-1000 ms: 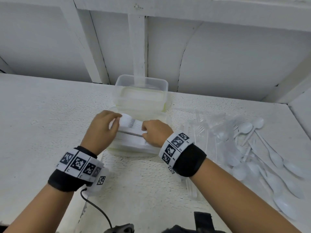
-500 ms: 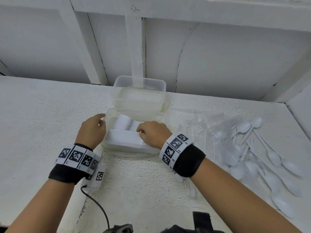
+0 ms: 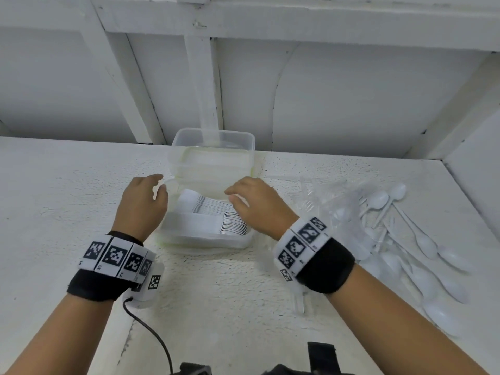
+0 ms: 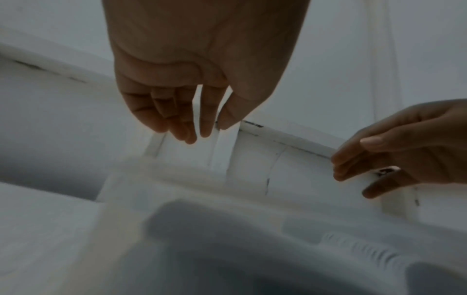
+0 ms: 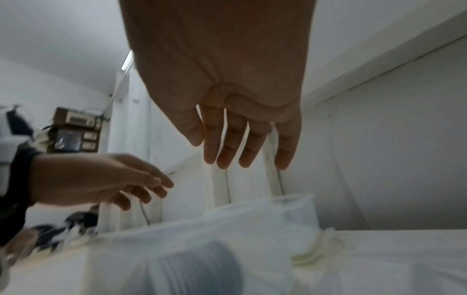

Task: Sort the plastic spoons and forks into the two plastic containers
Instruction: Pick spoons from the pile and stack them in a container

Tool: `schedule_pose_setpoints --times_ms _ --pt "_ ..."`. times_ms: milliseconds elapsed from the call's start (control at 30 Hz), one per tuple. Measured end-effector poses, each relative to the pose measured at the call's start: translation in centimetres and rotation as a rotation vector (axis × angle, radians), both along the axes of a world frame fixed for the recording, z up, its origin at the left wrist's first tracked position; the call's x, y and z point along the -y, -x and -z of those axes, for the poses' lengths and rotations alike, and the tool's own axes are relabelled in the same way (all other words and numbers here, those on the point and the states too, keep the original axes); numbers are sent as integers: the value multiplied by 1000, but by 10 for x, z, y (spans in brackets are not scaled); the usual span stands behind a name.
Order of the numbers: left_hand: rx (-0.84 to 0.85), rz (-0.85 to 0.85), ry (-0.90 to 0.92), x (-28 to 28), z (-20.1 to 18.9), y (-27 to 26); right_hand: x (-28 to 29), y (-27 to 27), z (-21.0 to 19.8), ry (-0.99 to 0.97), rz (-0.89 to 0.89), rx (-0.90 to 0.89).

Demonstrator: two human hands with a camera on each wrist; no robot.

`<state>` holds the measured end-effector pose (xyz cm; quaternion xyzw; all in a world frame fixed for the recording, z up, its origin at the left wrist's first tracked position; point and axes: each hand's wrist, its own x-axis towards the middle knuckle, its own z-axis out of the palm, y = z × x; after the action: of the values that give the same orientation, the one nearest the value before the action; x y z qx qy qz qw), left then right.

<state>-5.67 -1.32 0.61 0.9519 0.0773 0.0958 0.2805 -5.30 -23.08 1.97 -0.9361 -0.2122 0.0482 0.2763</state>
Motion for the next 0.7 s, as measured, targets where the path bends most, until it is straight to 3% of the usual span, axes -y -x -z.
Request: schedule_pose_setpoints --times_ms 100,200,500,700 --pt "151 129 12 31 -17 8 48 18 -13 -93 87 43" --pt "209 349 50 73 -29 17 104 44 -17 -29 205 33" --pt "60 948 50 209 -12 33 245 136 4 161 641 -105" --pt "-179 1268 -291 285 8 52 283 167 28 308 771 -332"
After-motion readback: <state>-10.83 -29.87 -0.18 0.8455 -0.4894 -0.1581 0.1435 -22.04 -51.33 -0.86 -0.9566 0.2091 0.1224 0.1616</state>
